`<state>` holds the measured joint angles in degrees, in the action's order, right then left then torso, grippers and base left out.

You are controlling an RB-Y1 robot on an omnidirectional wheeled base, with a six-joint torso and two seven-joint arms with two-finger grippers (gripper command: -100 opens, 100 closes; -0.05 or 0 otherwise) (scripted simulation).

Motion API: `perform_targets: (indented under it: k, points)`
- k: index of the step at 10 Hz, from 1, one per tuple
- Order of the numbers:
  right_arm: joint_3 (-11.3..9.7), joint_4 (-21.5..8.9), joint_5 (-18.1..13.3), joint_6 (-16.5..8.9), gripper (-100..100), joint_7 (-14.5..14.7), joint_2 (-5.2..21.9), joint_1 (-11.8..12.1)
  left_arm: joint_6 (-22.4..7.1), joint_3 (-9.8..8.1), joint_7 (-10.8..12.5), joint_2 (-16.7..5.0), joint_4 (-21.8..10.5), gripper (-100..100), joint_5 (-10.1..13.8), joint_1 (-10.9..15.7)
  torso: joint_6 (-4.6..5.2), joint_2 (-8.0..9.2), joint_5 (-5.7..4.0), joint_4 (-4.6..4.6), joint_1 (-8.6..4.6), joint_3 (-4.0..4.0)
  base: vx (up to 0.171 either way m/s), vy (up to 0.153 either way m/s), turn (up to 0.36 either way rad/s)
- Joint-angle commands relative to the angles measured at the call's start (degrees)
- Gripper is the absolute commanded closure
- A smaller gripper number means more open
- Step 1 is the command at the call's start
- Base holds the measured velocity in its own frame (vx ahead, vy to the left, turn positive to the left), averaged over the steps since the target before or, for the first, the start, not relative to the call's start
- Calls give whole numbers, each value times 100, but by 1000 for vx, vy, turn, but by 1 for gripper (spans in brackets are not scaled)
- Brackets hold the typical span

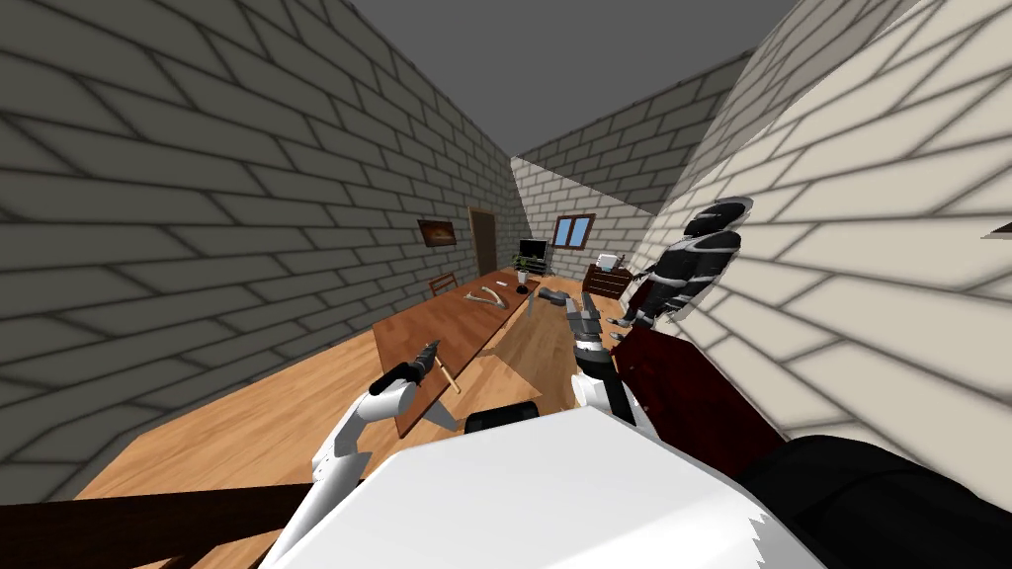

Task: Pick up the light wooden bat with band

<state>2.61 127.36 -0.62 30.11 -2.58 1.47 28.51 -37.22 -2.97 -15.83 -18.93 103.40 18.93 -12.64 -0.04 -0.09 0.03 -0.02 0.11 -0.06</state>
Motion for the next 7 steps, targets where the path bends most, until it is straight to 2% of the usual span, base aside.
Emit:
perform_targets:
  k: [1,2,3,4,7]
  points:
    - [0,0,0,0,0,0,0,0,-286,7,-68,-22,-104,-100,45,28,0,0,0,0,0,0,3,33,-126]
    - [1,0,0,0,0,0,0,1,-438,3,-173,-96,-298,-100,154,118,-5,0,0,0,-2,0,6,35,-226]
    - [0,0,0,0,0,0,0,0,-634,3,-173,-96,-298,-100,154,118,-1,-1,-1,0,-1,0,2,34,-134]
    - [1,0,0,0,0,0,0,1,-820,-2,-276,-167,-491,-100,261,206,-6,0,0,0,-1,0,1,32,-234]
    - [0,0,0,0,0,0,0,0,-1283,-6,-377,-237,-682,-100,366,293,-2,0,-1,0,-4,0,2,29,-151]
